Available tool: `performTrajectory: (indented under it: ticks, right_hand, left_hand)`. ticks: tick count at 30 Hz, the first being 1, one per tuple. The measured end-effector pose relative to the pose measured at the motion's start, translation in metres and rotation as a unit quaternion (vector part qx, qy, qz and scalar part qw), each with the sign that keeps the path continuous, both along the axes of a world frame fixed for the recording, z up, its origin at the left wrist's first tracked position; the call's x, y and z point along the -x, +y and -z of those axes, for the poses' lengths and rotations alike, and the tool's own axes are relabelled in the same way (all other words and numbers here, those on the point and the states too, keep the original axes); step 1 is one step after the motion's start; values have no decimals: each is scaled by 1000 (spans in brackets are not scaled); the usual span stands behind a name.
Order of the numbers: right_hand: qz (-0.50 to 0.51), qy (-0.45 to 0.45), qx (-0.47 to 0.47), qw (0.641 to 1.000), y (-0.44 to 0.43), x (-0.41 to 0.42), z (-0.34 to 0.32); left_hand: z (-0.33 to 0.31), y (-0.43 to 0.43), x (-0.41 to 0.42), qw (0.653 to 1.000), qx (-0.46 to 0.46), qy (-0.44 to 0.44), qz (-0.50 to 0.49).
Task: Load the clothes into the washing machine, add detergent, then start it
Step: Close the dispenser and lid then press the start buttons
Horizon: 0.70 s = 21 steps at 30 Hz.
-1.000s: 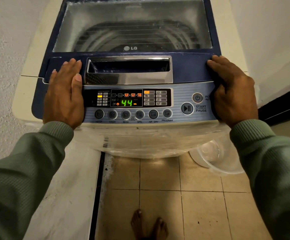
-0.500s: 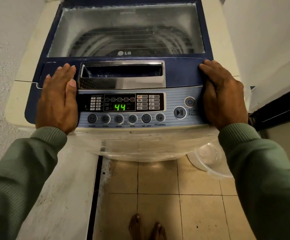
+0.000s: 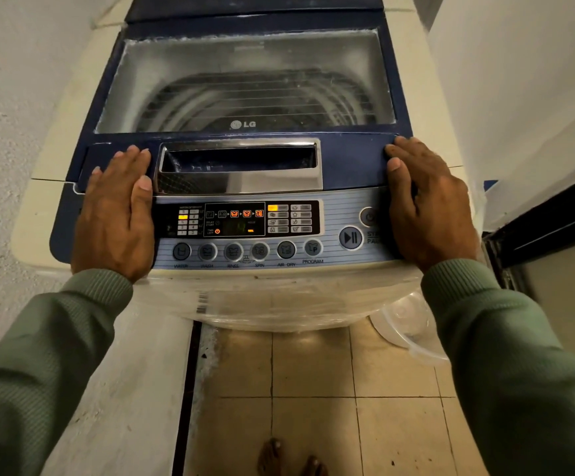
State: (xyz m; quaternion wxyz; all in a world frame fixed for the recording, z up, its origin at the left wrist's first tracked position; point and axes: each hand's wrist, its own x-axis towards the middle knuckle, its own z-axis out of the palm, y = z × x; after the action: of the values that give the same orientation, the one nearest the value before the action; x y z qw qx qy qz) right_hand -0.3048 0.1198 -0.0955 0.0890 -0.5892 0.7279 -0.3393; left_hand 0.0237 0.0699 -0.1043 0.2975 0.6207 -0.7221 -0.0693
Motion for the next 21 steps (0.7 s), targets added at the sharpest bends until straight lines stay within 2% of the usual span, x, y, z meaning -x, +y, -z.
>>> performTrajectory:
  ticks: [21]
  right_hand:
    - [-1, -15, -6, 1000, 0, 2, 0]
  left_hand:
    - [0, 0, 1, 1000, 2, 7, -1]
